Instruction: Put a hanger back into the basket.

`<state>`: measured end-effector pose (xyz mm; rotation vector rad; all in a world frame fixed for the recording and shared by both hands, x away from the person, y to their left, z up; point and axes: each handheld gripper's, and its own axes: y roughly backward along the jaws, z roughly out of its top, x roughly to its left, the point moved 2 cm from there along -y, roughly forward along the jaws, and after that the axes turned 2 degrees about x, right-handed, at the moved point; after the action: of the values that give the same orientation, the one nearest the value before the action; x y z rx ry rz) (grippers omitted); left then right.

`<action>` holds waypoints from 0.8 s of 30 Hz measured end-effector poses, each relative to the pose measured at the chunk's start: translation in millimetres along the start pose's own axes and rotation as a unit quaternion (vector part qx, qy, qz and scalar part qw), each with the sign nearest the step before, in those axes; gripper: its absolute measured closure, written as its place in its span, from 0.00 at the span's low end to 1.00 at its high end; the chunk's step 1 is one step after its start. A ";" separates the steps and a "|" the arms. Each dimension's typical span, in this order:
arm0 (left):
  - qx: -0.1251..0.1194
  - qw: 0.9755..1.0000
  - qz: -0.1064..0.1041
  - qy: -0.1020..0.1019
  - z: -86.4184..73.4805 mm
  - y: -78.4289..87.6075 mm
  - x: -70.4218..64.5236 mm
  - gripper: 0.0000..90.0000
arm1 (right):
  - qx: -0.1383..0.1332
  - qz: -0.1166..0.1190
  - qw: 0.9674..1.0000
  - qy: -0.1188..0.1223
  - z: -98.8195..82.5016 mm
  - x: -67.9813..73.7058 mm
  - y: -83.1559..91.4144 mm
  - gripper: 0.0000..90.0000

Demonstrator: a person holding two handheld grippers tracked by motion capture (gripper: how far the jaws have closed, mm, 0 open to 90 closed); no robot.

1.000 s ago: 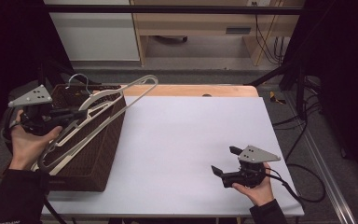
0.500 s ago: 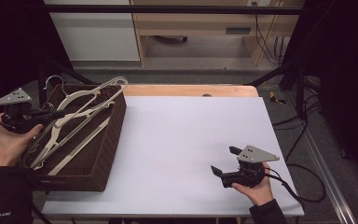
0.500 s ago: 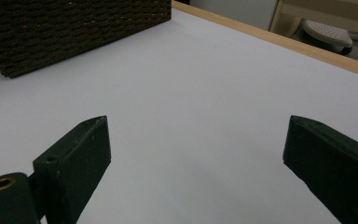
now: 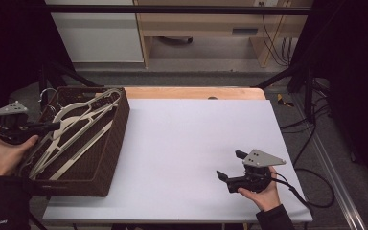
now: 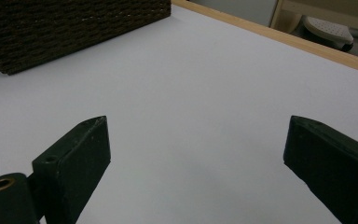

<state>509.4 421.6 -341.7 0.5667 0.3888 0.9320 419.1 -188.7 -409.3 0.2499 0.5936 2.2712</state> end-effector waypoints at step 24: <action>-0.075 0.994 0.061 0.056 -29.7 7.4 -40.8 0.44 | 0.002 0.000 1.000 -0.003 -0.9 0.9 -3.3 0.07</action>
<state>466.4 399.5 -357.7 0.4056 0.3837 1.1046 420.3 -186.4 -411.7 0.2594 0.5961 2.2683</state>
